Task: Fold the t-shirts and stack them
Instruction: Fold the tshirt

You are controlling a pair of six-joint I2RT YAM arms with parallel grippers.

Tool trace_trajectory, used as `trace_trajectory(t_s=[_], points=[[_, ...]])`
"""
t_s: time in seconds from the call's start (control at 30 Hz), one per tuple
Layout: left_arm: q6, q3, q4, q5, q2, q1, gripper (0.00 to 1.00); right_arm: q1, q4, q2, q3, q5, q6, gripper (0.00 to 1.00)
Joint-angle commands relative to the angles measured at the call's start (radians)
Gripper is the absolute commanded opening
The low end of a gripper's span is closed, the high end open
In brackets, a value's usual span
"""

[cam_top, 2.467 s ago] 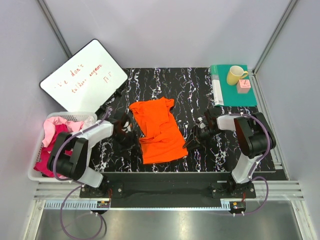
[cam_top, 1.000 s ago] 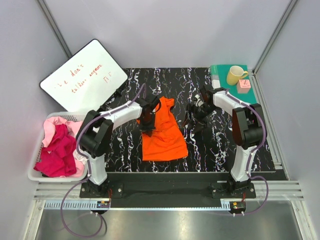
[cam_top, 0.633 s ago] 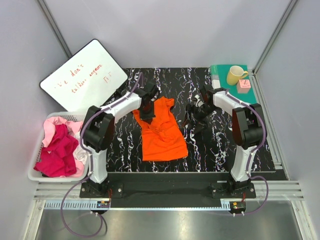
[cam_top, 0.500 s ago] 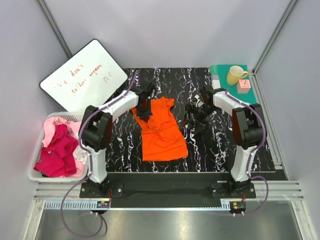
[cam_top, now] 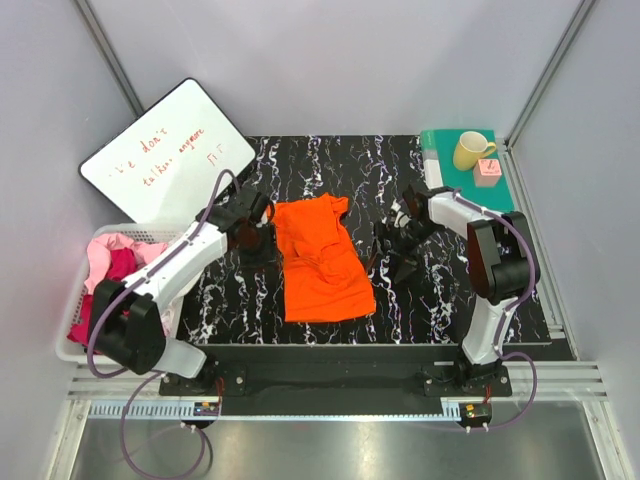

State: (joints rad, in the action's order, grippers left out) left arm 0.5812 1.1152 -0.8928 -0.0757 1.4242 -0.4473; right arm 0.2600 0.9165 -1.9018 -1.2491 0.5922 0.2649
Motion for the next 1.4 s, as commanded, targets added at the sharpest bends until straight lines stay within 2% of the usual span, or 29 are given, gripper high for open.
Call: trace_trajectory(t_s=[0.0,0.2,0.3,0.37,0.4,0.53,0.6,0.67,0.8,1.0,1.23,1.33,1.37], points=[[0.022,-0.003,0.048,-0.016,-0.002,0.015,0.51,-0.001,-0.034,-0.022,-0.119,0.023,-0.016,1.0],[-0.024,0.2,0.054,0.004,0.179,0.048,0.52,-0.001,0.007,-0.224,-0.55,-0.008,-0.013,1.0],[-0.035,0.299,0.064,-0.013,0.295,0.091,0.51,-0.001,0.047,-0.401,-0.819,-0.011,0.003,1.0],[-0.038,0.342,0.065,-0.019,0.346,0.123,0.51,-0.001,0.067,-0.471,-0.906,-0.006,0.014,0.99],[-0.04,0.385,0.066,-0.039,0.395,0.134,0.51,-0.001,0.076,-0.535,-0.985,0.0,0.02,0.96],[-0.034,0.471,0.061,-0.056,0.498,0.173,0.52,-0.001,0.114,-0.658,-1.136,0.038,0.043,0.9],[-0.023,0.492,0.063,-0.062,0.547,0.193,0.57,-0.001,0.122,-0.707,-1.199,0.043,0.056,0.89],[-0.017,0.52,0.061,-0.065,0.576,0.206,0.65,-0.001,0.133,-0.738,-1.236,0.049,0.059,0.88],[-0.003,0.544,0.063,-0.064,0.639,0.217,0.71,0.013,0.134,-0.807,-1.325,0.07,0.086,0.86],[0.005,0.578,0.06,-0.062,0.689,0.24,0.75,0.056,0.124,-0.865,-1.397,0.087,0.12,0.84],[0.009,0.667,0.037,-0.044,0.763,0.254,0.75,0.082,0.102,-0.888,-1.392,0.149,0.152,0.55],[0.003,0.725,0.015,-0.042,0.82,0.254,0.76,0.081,0.096,-0.885,-1.383,0.159,0.16,0.33],[-0.001,0.739,-0.001,-0.044,0.831,0.254,0.76,0.081,0.096,-0.881,-1.376,0.158,0.16,0.13]])
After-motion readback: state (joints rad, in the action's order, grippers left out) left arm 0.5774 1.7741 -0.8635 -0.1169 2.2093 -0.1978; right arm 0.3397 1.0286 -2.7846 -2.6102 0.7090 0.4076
